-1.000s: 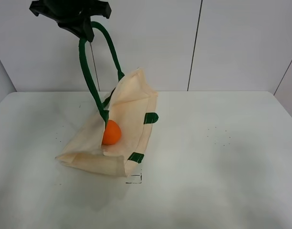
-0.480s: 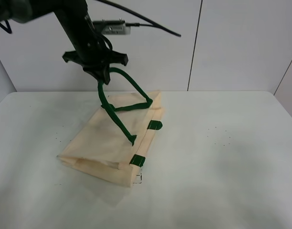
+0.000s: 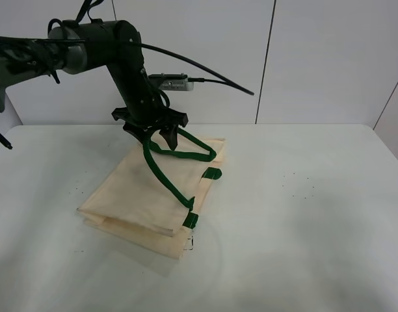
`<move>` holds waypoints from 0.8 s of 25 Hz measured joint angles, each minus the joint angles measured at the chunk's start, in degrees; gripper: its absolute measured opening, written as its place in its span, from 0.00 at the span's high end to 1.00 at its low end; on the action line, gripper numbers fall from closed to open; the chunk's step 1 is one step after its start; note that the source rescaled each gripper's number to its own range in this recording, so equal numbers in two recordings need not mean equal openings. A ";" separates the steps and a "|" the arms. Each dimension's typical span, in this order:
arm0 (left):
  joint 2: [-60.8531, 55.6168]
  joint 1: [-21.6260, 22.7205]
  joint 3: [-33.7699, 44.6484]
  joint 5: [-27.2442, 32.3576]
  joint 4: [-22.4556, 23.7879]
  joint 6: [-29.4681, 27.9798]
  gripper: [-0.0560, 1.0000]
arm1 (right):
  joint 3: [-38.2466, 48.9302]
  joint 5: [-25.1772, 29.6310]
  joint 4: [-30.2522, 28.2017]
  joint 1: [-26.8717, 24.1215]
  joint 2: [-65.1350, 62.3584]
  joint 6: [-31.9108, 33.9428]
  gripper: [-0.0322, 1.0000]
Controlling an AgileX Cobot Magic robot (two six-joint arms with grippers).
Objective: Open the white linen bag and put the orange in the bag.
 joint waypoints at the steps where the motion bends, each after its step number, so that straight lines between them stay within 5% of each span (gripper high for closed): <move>1: 0.00 0.00 0.19 0.00 2.07 -0.34 0.13 | 0.00 0.00 0.00 0.00 0.00 0.00 0.00; 5: 0.00 0.95 0.25 0.13 7.15 -2.98 0.08 | 0.00 0.00 0.00 0.00 0.00 0.00 0.00; 16: 0.06 15.63 0.29 3.64 7.21 -2.48 0.08 | 0.00 0.00 0.00 0.00 0.00 0.00 0.00; 20: 0.00 17.92 0.59 4.40 5.91 -2.31 0.08 | 0.00 0.00 0.00 0.00 0.00 0.00 0.00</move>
